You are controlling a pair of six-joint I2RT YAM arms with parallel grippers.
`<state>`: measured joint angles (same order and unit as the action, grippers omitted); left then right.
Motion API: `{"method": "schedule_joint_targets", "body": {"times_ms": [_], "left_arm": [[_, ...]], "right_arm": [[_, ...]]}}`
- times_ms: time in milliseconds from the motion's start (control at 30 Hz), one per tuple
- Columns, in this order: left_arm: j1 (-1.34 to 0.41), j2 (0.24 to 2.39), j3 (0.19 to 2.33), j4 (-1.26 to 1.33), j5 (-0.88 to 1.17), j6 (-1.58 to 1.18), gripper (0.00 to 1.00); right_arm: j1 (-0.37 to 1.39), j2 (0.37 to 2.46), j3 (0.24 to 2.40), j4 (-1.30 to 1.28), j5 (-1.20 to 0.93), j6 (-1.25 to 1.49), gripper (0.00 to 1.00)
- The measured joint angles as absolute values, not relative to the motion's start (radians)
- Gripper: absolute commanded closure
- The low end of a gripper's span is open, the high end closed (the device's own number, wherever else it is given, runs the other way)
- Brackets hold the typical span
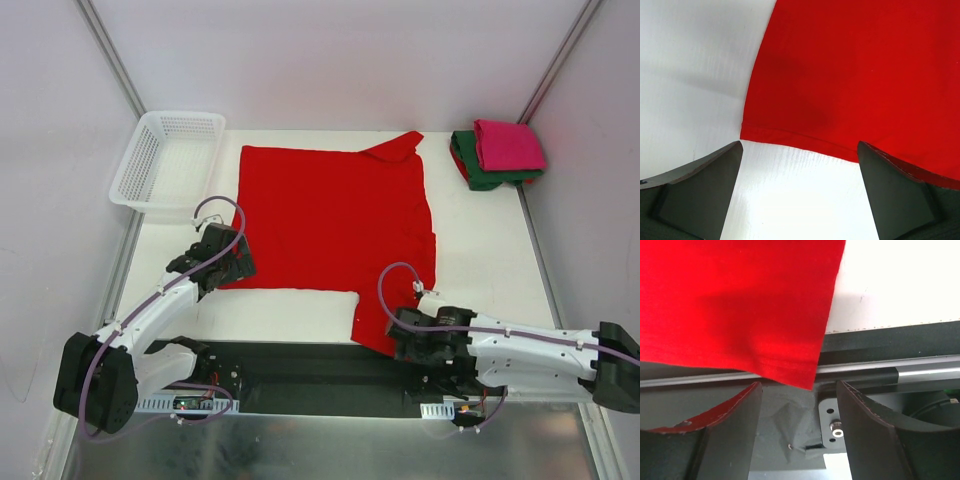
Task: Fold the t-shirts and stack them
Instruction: Grap the side of the flattened tshirt closest away from the robot with both arms
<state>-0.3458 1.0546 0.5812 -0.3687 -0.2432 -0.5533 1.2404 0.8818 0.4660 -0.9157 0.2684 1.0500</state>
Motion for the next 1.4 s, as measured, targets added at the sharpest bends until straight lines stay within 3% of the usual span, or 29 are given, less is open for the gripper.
{"method": "schedule_joint_targets", "body": {"times_ms": [533, 900, 1133, 1300, 1400], "left_arm": [[-0.346, 1.126, 0.624, -0.352, -0.208, -0.524, 0.01], [-0.346, 1.145, 0.628, -0.334, -0.189, -0.519, 0.01], [-0.346, 1.145, 0.628, -0.334, -0.189, -0.511, 0.01], [-0.346, 1.145, 0.628, -0.334, -0.189, -0.508, 0.01], [-0.346, 1.145, 0.628, -0.334, -0.189, -0.508, 0.01]], "right_arm": [[1.275, 0.883, 0.447, -0.913, 0.336, 1.225, 0.43], [1.275, 1.043, 0.463, -0.891, 0.369, 1.241, 0.57], [1.281, 1.064, 0.463, -0.868, 0.361, 1.244, 0.78], [1.284, 1.064, 0.463, -0.867, 0.358, 1.248, 0.99], [1.287, 1.064, 0.463, -0.867, 0.356, 1.248, 0.99]]}}
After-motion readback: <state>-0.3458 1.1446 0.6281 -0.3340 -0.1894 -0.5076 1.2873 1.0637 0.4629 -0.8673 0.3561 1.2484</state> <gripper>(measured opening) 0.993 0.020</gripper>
